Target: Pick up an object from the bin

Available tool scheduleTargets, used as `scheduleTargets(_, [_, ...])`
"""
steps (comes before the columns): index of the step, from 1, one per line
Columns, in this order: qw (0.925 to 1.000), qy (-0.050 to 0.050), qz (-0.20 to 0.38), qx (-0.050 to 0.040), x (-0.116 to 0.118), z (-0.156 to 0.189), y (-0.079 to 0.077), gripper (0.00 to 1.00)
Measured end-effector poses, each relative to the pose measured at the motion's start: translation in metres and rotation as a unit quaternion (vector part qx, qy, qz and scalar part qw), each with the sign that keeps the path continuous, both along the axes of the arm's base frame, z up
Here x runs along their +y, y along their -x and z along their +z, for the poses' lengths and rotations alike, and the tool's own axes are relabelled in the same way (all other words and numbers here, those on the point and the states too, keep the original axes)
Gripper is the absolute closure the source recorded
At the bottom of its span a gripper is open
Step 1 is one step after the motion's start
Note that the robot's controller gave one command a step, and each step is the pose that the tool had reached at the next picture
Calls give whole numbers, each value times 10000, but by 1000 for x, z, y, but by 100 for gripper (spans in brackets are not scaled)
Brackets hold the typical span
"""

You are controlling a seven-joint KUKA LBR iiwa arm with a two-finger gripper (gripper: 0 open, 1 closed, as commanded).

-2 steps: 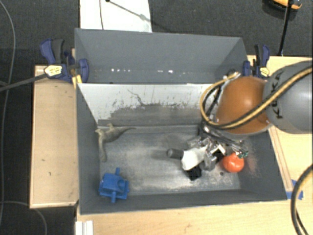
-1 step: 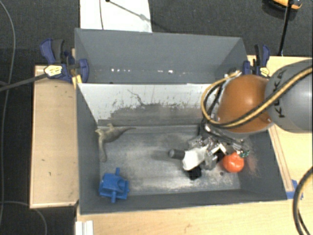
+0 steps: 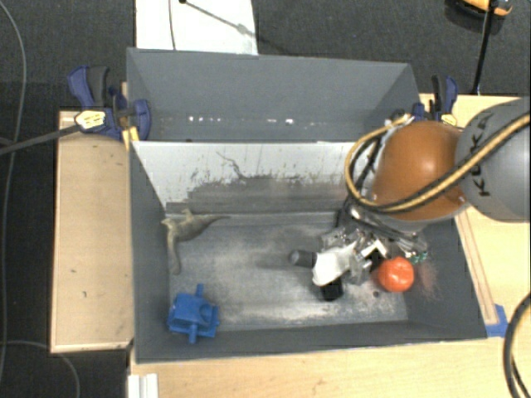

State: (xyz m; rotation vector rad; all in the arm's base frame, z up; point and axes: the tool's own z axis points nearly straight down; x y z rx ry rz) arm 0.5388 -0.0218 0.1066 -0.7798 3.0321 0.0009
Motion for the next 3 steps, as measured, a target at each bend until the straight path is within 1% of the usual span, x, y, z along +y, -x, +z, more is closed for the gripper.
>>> scheduleTargets(1, [10000,-4,-3,13,0,13,0,100])
scheduleTargets(2, [10000,-2,-7,11,0,41,0,100])
scheduleTargets(3, [10000,-2,-13,-1,0,56,0,100])
